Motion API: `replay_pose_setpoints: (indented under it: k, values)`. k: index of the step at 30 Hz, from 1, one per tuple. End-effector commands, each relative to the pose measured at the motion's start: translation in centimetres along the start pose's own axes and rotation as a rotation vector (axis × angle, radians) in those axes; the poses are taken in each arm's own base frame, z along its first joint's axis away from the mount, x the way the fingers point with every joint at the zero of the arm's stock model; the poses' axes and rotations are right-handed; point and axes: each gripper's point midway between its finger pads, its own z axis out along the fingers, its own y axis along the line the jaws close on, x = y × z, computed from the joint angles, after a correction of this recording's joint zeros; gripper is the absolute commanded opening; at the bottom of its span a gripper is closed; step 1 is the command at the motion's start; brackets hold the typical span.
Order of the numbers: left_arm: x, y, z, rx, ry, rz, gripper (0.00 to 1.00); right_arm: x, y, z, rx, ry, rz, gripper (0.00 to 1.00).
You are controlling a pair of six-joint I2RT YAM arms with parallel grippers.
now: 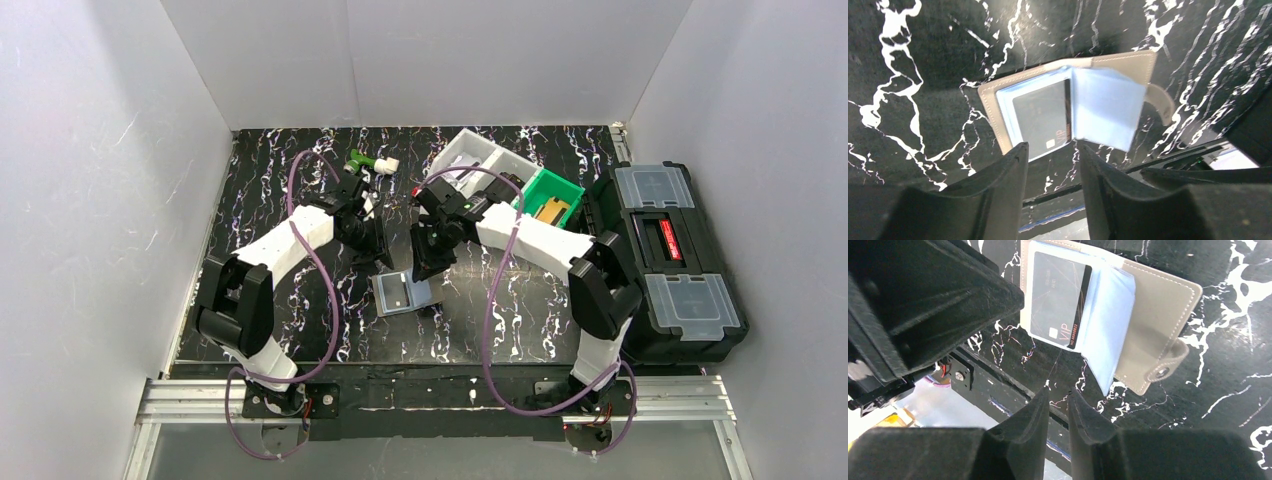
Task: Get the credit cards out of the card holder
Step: Remove the credit card from the card holder.
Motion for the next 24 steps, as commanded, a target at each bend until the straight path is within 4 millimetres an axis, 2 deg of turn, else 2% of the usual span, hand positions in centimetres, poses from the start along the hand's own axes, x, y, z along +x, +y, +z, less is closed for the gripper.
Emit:
replay_pose_setpoints:
  k: [1, 9, 14, 20, 24]
  values:
    - [1.8, 1.3, -0.3, -0.032, 0.028, -0.003, 0.37, -0.8, 2.2, 0.9, -0.072, 0.005, -0.023, 0.3]
    - [2.2, 1.2, 1.0, -0.014, 0.057, -0.029, 0.18, -0.2, 1.4, 4.5, -0.095, 0.077, 0.042, 0.32]
    - [2.6, 1.7, 1.9, -0.028, 0.086, -0.045, 0.06, -0.3, -0.2, 5.5, -0.1, 0.06, 0.109, 0.36]
    - [3.1, 2.0, 2.7, -0.05, 0.11, -0.046, 0.0, -0.4, -1.1, 6.3, -0.136, 0.067, 0.144, 0.38]
    - [3.6, 2.5, 3.3, -0.073, 0.128, -0.049, 0.0, -0.2, -1.5, 6.9, -0.167, 0.08, 0.172, 0.37]
